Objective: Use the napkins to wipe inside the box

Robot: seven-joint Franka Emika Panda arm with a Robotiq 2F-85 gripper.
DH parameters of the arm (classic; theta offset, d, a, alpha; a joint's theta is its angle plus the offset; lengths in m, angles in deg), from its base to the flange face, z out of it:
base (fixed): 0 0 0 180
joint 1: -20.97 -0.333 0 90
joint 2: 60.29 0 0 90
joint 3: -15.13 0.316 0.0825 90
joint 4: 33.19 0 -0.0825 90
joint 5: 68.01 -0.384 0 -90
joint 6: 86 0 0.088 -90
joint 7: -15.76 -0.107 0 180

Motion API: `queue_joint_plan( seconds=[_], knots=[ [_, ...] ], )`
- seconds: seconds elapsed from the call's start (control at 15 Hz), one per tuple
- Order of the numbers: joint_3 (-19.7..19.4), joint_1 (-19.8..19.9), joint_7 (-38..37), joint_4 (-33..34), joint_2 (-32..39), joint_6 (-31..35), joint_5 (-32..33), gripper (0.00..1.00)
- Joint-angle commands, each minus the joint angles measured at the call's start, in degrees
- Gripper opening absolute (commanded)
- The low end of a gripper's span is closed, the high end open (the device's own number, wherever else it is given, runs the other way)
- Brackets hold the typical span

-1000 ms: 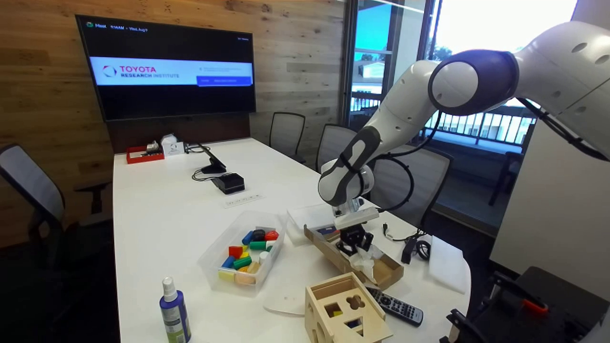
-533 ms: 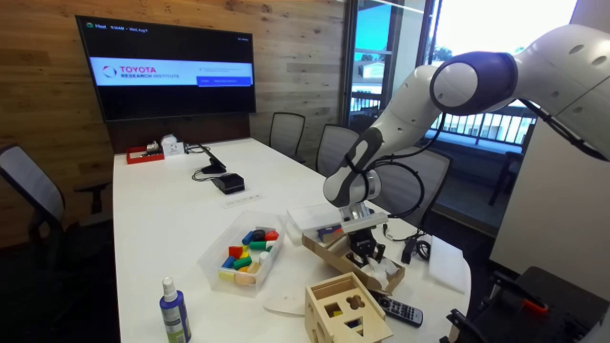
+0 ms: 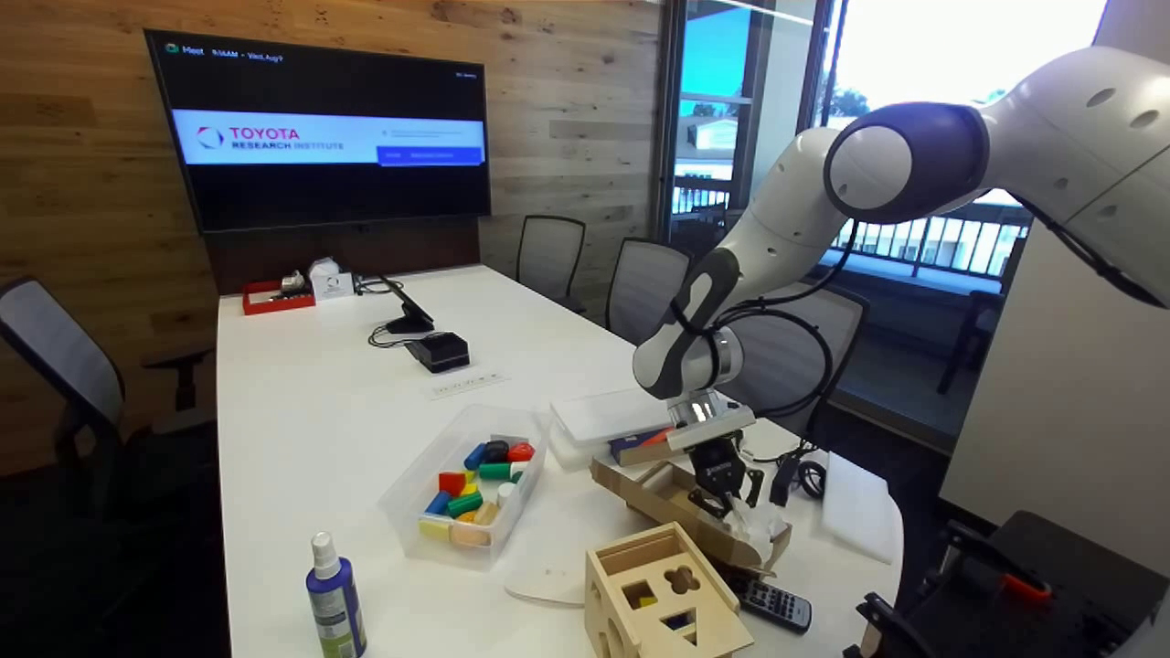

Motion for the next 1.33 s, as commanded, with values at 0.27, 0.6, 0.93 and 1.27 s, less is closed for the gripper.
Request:
queue_joint_plan(
  seconds=[0.27, 0.6, 0.93, 1.27],
  knots=[
    [-2.49, -4.46, -7.18, 4.75, 3.19, -0.06, 5.58, 0.01],
    [-3.22, -7.21, -8.44, 7.6, 5.58, 8.28, 11.24, 0.01],
    [-4.15, -8.95, -8.55, 9.41, 6.75, 16.37, 14.94, 0.01],
    [-3.28, -7.63, -6.97, 7.2, 6.6, 31.24, 13.54, 0.01]
  ],
)
